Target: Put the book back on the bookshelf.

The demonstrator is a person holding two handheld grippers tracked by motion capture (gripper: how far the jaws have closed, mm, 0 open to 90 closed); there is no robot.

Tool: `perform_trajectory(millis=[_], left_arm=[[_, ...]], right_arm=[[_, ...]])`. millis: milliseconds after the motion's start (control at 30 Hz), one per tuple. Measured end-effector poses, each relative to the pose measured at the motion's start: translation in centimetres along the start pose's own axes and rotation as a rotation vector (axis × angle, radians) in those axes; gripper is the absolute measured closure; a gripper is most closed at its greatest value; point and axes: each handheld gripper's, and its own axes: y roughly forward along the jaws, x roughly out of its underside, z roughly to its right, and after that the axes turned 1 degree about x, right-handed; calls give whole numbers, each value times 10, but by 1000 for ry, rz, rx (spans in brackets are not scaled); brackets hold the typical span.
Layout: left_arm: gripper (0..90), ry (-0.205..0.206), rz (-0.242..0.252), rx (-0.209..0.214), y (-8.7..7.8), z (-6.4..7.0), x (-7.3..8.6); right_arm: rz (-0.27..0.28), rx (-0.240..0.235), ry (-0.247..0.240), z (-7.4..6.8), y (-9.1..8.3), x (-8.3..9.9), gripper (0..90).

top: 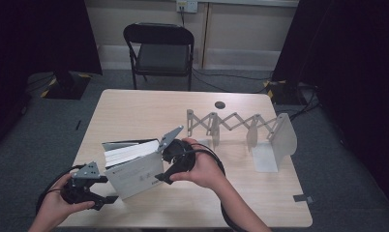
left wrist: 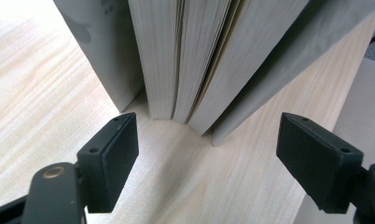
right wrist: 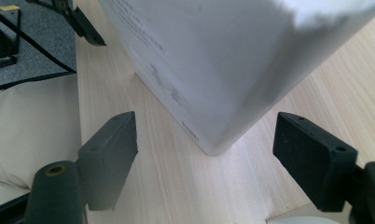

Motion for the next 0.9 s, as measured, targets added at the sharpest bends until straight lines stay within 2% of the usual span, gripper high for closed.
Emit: perform_trajectory(millis=[133,467,667,867,900], left_arm=[[209,7,-15,-8,4,-1,4],[207,-19,-17,-3,7,-4,11],[207,-20,-16,-5,7,-5,12],[209,-19,-18,0,7,-7,13],[209,-22,-19,-2,7,-7,13]], right_arm=[[-9,2,-12,2,-4,-8,213],[-12,9,-37,7,-11,-25,213],[-26,13,-61,12,-5,-34,213],[-41,-14,-95,16,4,-44,214],[-36,-31,-107,17,8,-47,216]])
